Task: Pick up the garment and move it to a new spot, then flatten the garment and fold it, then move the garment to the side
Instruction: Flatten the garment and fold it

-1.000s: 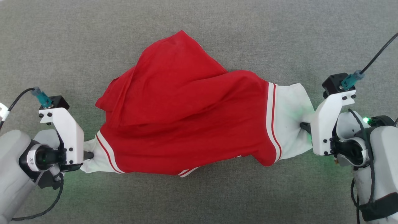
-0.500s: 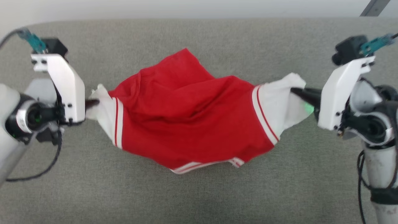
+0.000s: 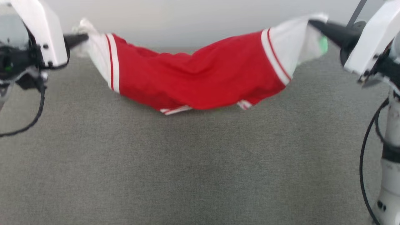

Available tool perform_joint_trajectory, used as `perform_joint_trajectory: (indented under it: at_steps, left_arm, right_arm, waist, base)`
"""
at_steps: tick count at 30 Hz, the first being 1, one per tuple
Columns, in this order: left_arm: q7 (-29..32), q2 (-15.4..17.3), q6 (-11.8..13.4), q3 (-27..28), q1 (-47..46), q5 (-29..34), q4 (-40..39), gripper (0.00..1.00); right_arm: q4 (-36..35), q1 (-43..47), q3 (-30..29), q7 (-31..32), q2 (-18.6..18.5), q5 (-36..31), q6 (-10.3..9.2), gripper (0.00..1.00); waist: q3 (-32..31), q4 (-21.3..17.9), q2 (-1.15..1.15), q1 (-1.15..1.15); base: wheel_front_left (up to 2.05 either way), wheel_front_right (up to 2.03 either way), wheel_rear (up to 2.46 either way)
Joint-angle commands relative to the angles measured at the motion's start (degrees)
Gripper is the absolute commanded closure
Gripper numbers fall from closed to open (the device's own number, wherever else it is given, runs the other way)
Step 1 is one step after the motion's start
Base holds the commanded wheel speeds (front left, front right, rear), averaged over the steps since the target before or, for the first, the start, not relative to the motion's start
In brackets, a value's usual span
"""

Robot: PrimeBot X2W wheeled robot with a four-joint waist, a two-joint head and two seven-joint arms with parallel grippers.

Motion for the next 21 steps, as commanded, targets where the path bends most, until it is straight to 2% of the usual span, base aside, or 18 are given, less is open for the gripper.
perform_joint_trajectory:
  at_steps: [1,11,15,21]
  left_arm:
    - [-0.5,-0.4,-0.4,0.3,-1.0,0.2,0.3,1.0]
    - [-5.4,-4.3,-4.0,3.7,-8.9,0.8,6.8,1.0]
    - [-6.7,-5.3,-5.4,4.0,-11.1,1.9,9.5,1.0]
    - [-11.1,-7.6,-7.9,4.0,-15.8,4.6,15.1,1.0]
  right_arm:
    - [0.4,-1.1,-0.4,-0.8,0.3,-0.4,0.0,1.0]
    - [5.5,-10.7,-4.3,-7.1,2.7,-1.3,0.0,1.0]
    - [7.1,-13.2,-4.2,-9.0,2.6,-3.9,0.0,1.0]
    - [13.3,-18.9,-3.3,-17.3,2.9,-9.7,0.0,1.0]
  waist:
    - [-0.4,-0.2,0.0,0.0]
    - [-1.5,-0.4,0.0,0.0]
    - [-1.4,-0.5,0.0,0.0]
    - [2.1,-0.9,0.0,0.0]
  base:
    - [0.0,0.0,0.0]
    - [0.0,0.0,0.0]
    - [0.0,0.0,0.0]
    - [0.0,0.0,0.0]
